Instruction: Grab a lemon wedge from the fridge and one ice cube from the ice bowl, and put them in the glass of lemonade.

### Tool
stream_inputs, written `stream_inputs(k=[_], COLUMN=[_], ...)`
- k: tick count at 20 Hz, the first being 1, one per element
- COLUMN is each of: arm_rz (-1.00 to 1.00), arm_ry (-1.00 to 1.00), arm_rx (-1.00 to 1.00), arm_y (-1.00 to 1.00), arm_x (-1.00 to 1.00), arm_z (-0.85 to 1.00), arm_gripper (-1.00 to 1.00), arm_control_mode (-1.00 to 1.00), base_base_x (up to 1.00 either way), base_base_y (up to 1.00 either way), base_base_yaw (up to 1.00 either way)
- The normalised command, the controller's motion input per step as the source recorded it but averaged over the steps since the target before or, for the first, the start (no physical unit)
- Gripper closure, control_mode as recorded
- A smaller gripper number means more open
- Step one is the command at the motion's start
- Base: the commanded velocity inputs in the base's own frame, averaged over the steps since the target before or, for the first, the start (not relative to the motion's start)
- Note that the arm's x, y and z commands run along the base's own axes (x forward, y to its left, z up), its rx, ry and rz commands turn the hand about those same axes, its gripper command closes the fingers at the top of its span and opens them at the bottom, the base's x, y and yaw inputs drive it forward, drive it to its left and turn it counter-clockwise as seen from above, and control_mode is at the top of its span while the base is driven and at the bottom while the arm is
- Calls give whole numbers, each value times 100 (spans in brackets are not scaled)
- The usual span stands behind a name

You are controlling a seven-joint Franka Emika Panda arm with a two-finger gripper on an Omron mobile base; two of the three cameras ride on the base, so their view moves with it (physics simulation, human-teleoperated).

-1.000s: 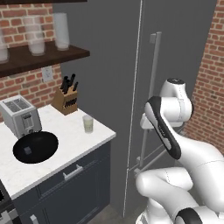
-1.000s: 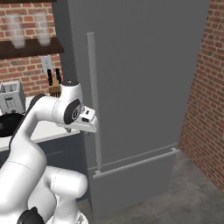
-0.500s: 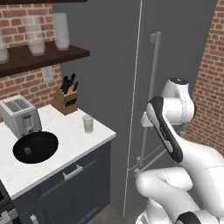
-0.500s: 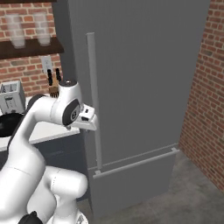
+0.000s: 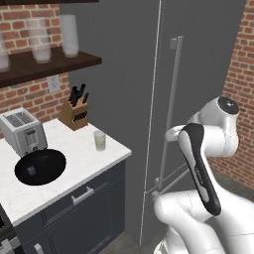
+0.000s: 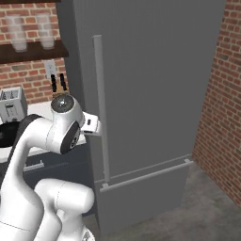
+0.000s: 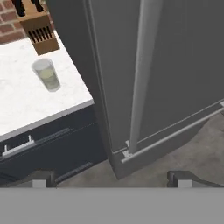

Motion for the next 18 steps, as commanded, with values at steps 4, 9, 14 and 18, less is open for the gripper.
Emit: stream_inputs(k=[4, 9, 14, 18], arm_rz=[0, 1, 8, 13], arm_ry=[-34, -14, 3, 10], arm_rx=[0, -8, -1, 0], arm_y=[6, -1, -17, -24], arm_x=[18, 28, 74, 86], arm_z=[89, 100, 82, -7], arm_gripper=[-100, -100, -100, -100], arm_control_mode=[-100, -100, -100, -100], base_base_x=[0, 0, 0, 0], base_base_y=[0, 0, 0, 0], base_base_yaw=[0, 0, 0, 0])
